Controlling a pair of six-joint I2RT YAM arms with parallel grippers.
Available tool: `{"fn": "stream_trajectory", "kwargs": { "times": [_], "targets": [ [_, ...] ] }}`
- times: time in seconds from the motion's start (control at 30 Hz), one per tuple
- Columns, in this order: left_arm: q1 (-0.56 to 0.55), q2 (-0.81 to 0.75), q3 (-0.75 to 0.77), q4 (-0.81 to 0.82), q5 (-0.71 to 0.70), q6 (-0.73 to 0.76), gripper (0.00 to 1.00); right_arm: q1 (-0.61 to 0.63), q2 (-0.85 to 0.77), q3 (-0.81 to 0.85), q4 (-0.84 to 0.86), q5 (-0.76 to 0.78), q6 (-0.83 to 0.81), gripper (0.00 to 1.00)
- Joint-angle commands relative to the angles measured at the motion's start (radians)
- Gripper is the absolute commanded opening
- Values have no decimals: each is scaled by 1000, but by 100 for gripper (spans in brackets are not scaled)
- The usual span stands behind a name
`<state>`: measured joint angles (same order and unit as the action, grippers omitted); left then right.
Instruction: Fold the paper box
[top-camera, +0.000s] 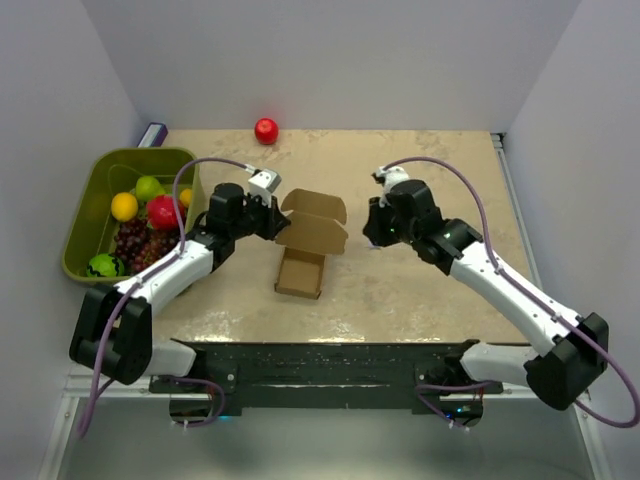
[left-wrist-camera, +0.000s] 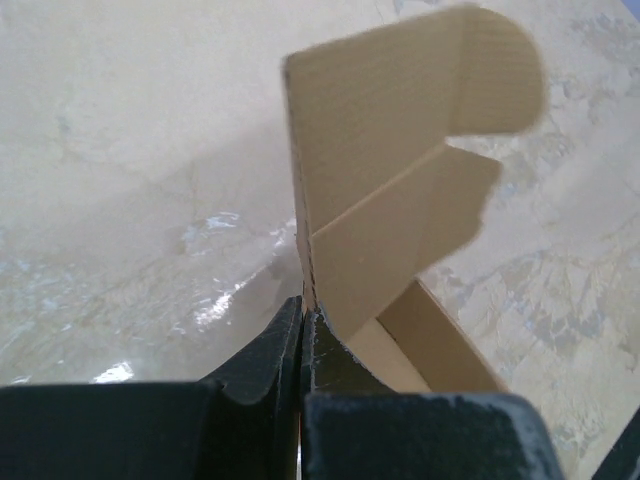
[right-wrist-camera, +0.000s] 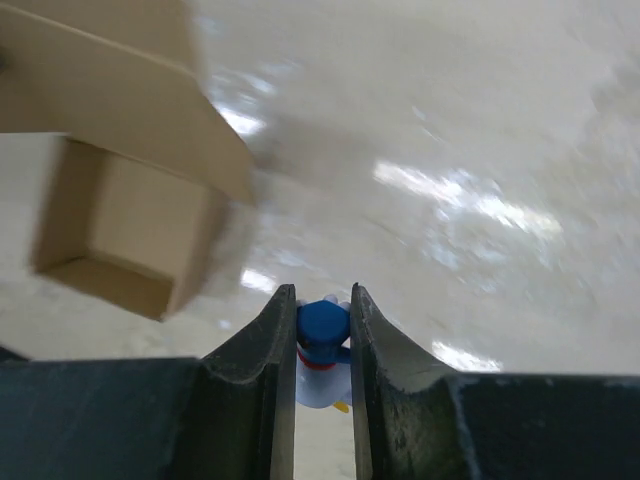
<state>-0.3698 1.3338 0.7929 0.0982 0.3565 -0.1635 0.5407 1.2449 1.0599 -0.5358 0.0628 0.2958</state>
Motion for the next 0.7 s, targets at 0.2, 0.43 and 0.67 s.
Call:
{"fn": "stream_trajectory", "kwargs": {
  "times": [0.2, 0.43, 0.67],
  "targets": [
    [5, 53, 31, 94, 134, 21, 0, 367, 114, 101, 263, 66, -173, 0],
    [5, 54, 29, 89, 105, 10, 0, 476, 235, 89, 338, 123, -129, 0],
    [5, 44, 25, 87, 108, 7, 0, 510, 367, 11, 505, 249, -141, 0]
  ]
}}
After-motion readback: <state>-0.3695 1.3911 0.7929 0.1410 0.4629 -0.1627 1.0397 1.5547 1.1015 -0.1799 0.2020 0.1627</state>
